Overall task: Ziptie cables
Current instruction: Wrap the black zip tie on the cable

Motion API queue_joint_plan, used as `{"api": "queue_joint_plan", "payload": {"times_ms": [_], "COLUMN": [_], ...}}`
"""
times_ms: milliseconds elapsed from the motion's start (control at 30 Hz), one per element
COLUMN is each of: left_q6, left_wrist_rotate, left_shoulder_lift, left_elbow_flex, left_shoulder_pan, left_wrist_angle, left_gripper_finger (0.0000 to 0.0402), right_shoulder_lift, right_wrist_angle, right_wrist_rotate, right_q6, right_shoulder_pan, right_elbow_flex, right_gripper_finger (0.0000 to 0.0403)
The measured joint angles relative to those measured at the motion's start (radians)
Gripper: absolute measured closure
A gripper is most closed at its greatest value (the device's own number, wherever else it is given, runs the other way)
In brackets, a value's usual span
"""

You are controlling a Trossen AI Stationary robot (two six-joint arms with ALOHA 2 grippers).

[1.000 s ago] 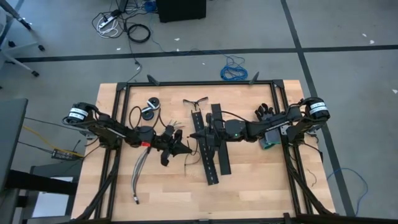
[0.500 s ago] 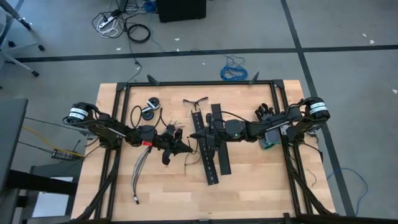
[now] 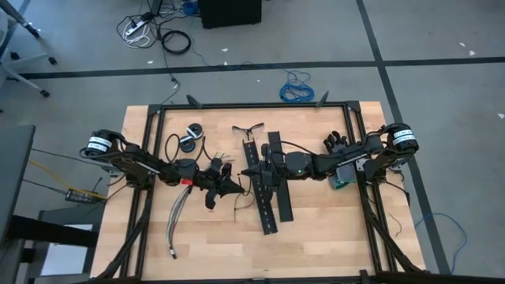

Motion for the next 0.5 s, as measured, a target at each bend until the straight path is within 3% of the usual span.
{"api": "queue_joint_plan", "payload": {"times_ms": [500], "left_q6": [-0.009], "left_wrist_rotate": [0.018], "left_shoulder_lift": [0.000], "left_elbow_flex": [0.000], "left_shoulder_pan": [0.017], "left_wrist_angle": [0.002], "left_gripper_finger": [0.0401], "right_shoulder_lift": [0.000], "right_wrist_angle": [-0.016], "right_wrist_rotate": [-0.001], "right_q6": [0.000], "right_shoulder_pan": [0.000], "right_elbow_flex": [0.000], "right_gripper_finger": [0.0403]}}
